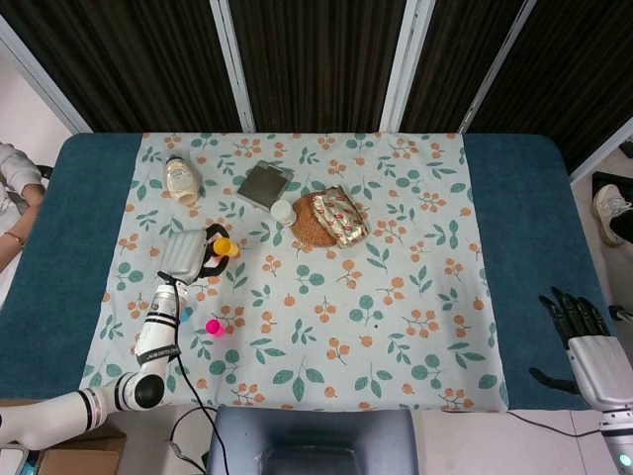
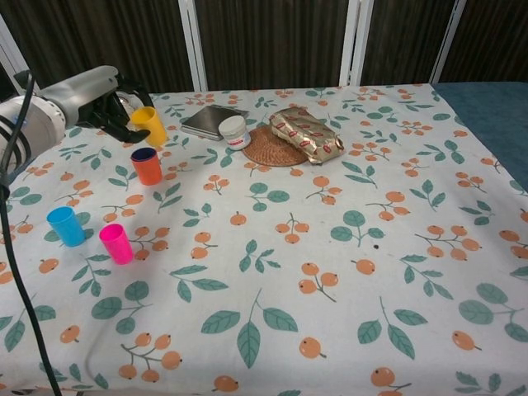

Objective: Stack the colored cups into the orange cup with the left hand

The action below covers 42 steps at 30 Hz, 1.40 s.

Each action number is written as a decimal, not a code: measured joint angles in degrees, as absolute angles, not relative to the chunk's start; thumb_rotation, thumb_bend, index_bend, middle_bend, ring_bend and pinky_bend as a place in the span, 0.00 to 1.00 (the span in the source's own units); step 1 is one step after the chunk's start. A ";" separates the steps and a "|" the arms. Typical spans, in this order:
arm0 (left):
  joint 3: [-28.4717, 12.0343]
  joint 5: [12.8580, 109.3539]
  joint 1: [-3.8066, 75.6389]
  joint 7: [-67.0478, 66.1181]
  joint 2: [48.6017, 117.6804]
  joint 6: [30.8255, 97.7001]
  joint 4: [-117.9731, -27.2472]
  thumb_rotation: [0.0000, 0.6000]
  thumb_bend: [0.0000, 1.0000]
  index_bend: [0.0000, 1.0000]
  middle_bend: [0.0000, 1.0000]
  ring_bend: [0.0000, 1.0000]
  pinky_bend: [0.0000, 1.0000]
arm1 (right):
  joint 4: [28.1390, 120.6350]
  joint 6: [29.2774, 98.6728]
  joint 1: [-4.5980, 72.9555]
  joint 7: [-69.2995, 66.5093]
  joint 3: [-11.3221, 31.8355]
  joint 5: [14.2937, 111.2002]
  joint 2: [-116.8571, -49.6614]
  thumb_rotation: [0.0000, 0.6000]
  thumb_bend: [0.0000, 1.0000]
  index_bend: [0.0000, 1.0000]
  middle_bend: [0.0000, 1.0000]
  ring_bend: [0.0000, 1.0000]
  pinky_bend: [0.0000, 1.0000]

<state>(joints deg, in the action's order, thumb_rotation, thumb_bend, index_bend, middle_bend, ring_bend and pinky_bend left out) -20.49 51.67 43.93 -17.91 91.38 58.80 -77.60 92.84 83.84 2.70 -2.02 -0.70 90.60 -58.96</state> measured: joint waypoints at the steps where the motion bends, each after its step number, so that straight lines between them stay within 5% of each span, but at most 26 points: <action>1: -20.47 51.44 44.08 -17.96 91.49 58.64 -76.78 1.00 0.33 0.52 1.00 1.00 1.00 | 92.88 83.78 2.72 -1.90 -0.68 90.53 -58.99 1.00 0.19 0.00 0.00 0.00 0.00; 18: -18.39 49.20 45.20 -16.93 95.34 53.87 -63.93 1.00 0.34 0.50 1.00 1.00 1.00 | 93.06 84.01 2.57 -1.72 -0.47 90.16 -59.14 1.00 0.19 0.00 0.00 0.00 0.00; 20: -18.28 49.12 45.34 -16.85 95.80 53.44 -63.24 1.00 0.35 0.42 1.00 1.00 1.00 | 93.03 84.06 2.54 -1.80 -0.40 90.05 -59.11 1.00 0.19 0.00 0.00 0.00 0.00; 24: -18.40 49.49 45.46 -16.09 96.30 53.47 -62.91 1.00 0.35 0.02 1.00 1.00 1.00 | 92.98 83.81 2.65 -1.72 -0.35 89.92 -59.13 1.00 0.19 0.00 0.00 0.00 0.00; 27: -18.45 50.18 45.39 -15.59 96.45 53.95 -63.39 1.00 0.35 0.00 1.00 1.00 1.00 | 92.98 83.74 2.67 -1.68 -0.44 90.05 -59.14 1.00 0.19 0.00 0.00 0.00 0.00; 35: -16.62 53.91 42.97 -14.74 93.27 56.74 -71.09 1.00 0.34 0.00 1.00 1.00 1.00 | 92.90 83.69 2.66 -1.82 -0.63 90.40 -59.08 1.00 0.19 0.00 0.00 0.00 0.00; 42: -10.68 60.91 36.33 -13.15 83.60 61.36 -89.01 1.00 0.34 0.03 1.00 1.00 1.00 | 93.06 83.39 2.81 -1.46 -1.02 91.04 -59.24 1.00 0.19 0.00 0.00 0.00 0.00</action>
<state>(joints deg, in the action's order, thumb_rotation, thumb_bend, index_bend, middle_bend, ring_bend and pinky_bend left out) -10.68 60.91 36.33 -13.15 83.60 61.36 -89.01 93.06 83.39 2.81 -1.46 -1.02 91.04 -59.24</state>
